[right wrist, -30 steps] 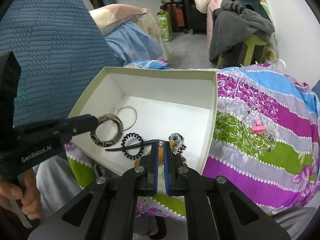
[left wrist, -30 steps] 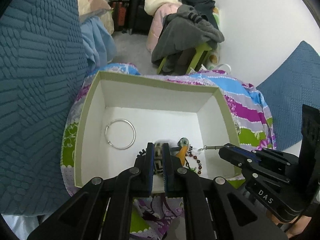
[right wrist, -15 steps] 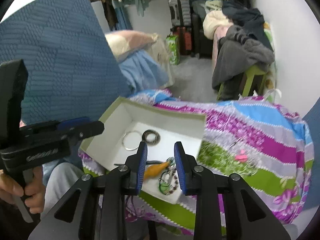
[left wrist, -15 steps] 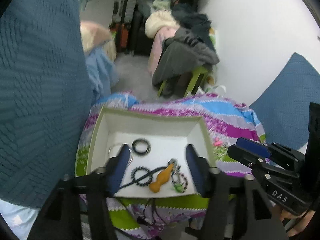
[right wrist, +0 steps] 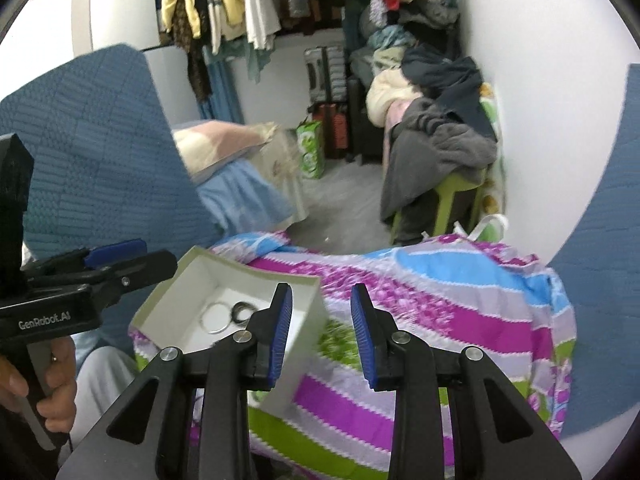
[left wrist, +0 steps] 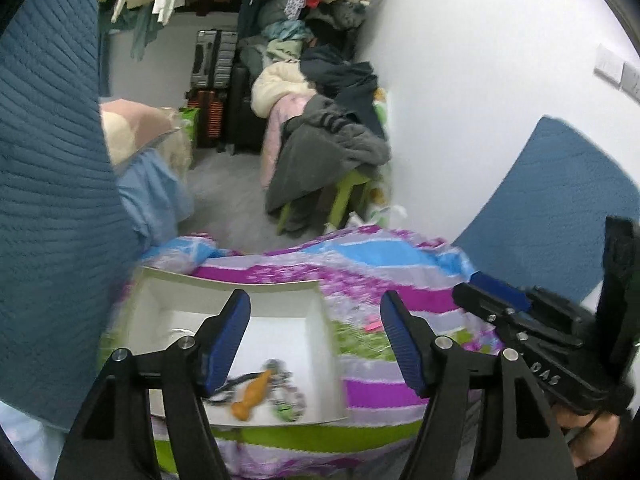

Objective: Organize jewelry
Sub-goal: 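Move the left tool to the pink bow on the ball-chain necklace, then grasp the pink bow necklace with the left gripper and lift it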

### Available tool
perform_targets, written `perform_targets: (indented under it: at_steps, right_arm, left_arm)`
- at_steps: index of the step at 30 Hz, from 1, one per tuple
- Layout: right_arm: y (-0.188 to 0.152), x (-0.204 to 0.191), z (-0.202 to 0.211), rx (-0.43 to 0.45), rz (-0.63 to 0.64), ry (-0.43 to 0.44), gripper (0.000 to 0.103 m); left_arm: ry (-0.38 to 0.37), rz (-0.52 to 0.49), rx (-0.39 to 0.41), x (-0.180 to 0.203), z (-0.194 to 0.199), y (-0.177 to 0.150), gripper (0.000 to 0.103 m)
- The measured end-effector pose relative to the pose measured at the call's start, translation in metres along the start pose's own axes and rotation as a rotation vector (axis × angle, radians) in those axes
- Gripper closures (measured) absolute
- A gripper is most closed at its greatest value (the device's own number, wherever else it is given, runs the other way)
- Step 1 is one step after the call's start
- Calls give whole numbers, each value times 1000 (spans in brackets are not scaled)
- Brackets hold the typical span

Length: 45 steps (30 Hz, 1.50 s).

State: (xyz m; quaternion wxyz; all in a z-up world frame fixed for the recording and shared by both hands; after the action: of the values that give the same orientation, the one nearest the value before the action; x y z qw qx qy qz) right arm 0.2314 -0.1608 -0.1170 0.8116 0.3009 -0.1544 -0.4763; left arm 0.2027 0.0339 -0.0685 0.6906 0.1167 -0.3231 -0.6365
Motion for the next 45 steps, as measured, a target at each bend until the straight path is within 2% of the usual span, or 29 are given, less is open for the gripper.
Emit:
perform_targets:
  at_steps: [4, 9, 11, 15, 19, 22, 26, 28, 31, 36, 39, 45]
  right_arm:
    - [-9, 23, 6, 10, -25, -22, 75]
    - [-28, 53, 10, 15, -78, -38, 75]
    - [-37, 64, 8, 12, -94, -45, 75]
    - [-62, 93, -14, -27, -138, -46, 75]
    - [-88, 115, -52, -97, -159, -24, 75]
    - [-100, 125, -75, -118, -161, 1, 75]
    - [-106, 135, -101, -130, -151, 27, 75]
    - [-106, 139, -114, -133, -142, 53, 75]
    - [-106, 142, -135, -152, -113, 63, 75]
    - [-107, 143, -165, -183, -94, 92, 75]
    - [-111, 147, -179, -212, -97, 89, 75]
    - [-111, 154, -186, -209, -117, 108, 75]
  left_arm:
    - [-31, 7, 8, 19, -12, -4, 35]
    - [-48, -27, -28, 46, -34, -15, 35]
    - [-68, -42, -65, 59, -50, -20, 35]
    - [-89, -83, -140, 78, -85, -33, 37]
    - [-111, -78, -216, 87, -122, -42, 38]
    - [-127, -69, -257, 93, -150, -44, 38]
    - [-115, -60, -308, 93, -182, -42, 45]
    - [-112, -50, -337, 92, -201, -41, 45]
    - [-111, -38, -380, 92, -227, -41, 54]
    - [-112, 1, -448, 88, -270, -42, 58]
    - [-59, 8, -462, 83, -287, -42, 57]
    - [-20, -10, -486, 82, -314, -40, 58]
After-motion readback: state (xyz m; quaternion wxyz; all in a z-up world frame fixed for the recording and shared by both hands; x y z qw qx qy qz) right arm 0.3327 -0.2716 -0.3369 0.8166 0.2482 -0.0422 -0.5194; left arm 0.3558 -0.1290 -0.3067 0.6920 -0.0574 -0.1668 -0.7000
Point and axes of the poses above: each gripper's, at about its wrist camera, not at the fingertips, and z roughly against the way its jaws point, x to its right, y to its top, the point moved 7 cm from there along -z, roughly the way its jaws point, and after that the axes turned 13 degrees about -x, right-handed, at the moved point
